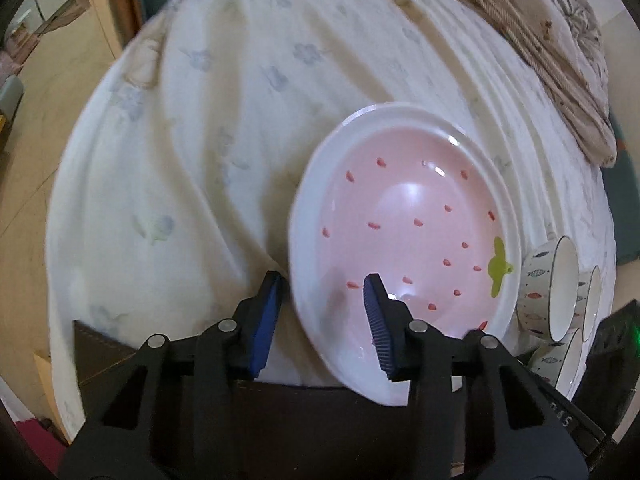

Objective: Organize plates and bowls

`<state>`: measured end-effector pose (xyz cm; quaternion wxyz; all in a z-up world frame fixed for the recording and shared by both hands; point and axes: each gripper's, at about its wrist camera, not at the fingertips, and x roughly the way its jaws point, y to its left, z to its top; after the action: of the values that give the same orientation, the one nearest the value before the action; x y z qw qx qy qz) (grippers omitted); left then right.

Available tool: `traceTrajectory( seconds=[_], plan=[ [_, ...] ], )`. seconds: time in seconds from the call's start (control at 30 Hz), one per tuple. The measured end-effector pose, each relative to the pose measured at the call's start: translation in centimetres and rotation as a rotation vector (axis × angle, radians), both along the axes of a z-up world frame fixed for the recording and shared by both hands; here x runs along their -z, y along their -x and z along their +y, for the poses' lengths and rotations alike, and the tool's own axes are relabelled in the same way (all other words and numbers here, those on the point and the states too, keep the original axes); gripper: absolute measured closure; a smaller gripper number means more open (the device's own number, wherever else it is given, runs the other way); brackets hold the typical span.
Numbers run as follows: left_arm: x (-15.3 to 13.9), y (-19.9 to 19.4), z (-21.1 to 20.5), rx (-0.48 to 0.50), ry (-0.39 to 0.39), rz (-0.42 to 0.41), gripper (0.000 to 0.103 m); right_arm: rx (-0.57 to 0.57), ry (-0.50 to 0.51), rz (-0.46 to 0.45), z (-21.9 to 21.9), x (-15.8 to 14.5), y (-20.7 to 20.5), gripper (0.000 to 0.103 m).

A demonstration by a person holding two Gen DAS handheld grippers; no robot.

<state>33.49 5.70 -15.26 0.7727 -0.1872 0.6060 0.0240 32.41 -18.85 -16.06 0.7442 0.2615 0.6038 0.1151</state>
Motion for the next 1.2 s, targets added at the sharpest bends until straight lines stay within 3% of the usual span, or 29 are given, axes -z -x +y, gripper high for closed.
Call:
traceTrajectory(
  seconds=[0.07, 0.33, 0.47, 0.57, 0.67, 1.2],
  plan=[
    [0.6, -0.3, -0.2, 0.002, -0.027, 0.005, 0.075, -0.003, 0.003, 0.007, 0.3, 0.7, -0.5, 0.068],
    [0.9, -1.2, -0.9, -0.014, -0.043, -0.01, 0.07, -0.034, 0.045, 0.0, 1.4, 1.7, -1.9, 0.069],
    [0.3, -1.0, -0.6, 0.003, -0.027, -0.028, 0.081, -0.063, 0.087, -0.001, 2.1, 1.2, -2.3, 0.07],
    [-0.9, -0.3, -0.3, 0.03, -0.034, -0.052, 0.085, -0.094, 0.125, -0.048, 2.1, 0.1, -1.7, 0.075],
    [-2.2, 0.6, -0.8, 0.05, -0.054, -0.059, 0.086, -0.081, 0.09, -0.081, 1.3, -1.0, -1.1, 0.082],
    [-8.4, 8.6, -2.2, 0.116, -0.061, -0.102, 0.087, -0.095, 0.072, -0.159, -0.5, -5.6, 5.4, 0.081]
  ],
)
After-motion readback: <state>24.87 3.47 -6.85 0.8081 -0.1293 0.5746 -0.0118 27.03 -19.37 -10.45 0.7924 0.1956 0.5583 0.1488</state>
